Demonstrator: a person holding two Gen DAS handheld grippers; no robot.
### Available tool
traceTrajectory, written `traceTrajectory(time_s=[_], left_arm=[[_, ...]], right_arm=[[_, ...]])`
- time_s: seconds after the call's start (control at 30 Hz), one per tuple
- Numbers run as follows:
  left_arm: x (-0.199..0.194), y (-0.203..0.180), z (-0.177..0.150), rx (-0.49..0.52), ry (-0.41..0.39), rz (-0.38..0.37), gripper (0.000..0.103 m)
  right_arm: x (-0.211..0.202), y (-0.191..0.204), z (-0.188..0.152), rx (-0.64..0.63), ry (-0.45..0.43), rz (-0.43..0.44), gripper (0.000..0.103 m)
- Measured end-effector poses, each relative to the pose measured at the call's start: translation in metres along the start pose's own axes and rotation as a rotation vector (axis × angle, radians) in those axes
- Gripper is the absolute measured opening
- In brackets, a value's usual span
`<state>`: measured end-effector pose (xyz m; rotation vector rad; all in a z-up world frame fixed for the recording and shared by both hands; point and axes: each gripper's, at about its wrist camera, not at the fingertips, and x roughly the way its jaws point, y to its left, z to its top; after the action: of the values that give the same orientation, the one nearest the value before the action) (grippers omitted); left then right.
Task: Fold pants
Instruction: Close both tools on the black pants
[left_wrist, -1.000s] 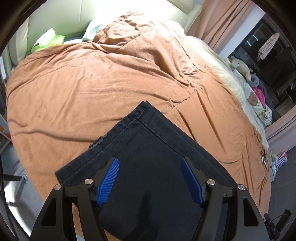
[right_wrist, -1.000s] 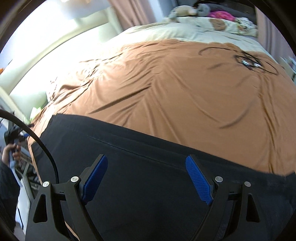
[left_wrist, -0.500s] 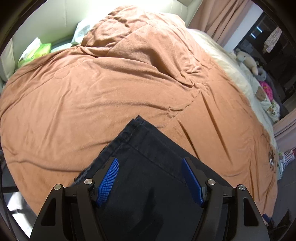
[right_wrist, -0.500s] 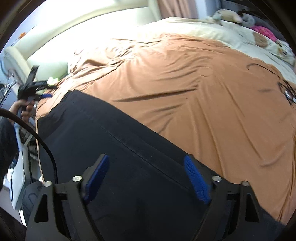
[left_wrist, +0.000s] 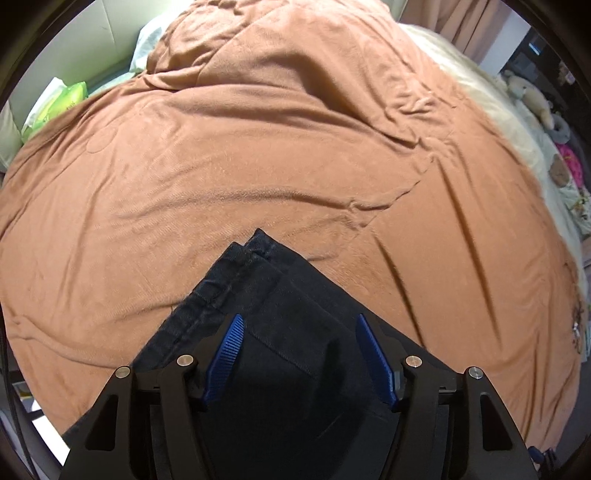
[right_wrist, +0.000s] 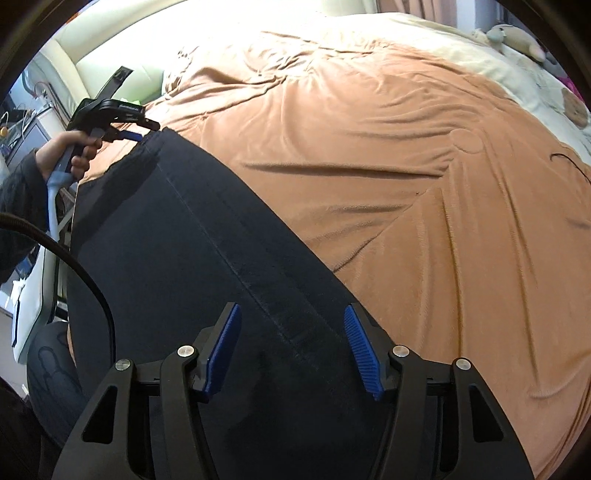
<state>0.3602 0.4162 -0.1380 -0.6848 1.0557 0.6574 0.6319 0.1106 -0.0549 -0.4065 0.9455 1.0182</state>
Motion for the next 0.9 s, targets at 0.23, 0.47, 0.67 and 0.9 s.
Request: traceTrajectory(time_s=[0.23,0.47,0.67,0.9], left_arm=[[0.026,-0.007,0.006,0.016,0.017,0.09,0.05],[0.049,-0.004,0.009,-0.009,0.059,0.122,0.046],[0.057,-0.004,0.017,-0.025,0.08,0.16,0.047],[0.048,0.001,0.022,-0.067,0.051,0.138,0.007]], right_arm=[[0.029,-0.006,0.011,-0.038,0.061,0.035,0.046],[0.054,-0.013,0.018,-0.073,0.133,0.046,0.044],[0.062,-0.013,0.021,-0.064,0.152,0.087,0.031],[0.045,0.005,0.012,-0.107,0.093,0.066,0.003]])
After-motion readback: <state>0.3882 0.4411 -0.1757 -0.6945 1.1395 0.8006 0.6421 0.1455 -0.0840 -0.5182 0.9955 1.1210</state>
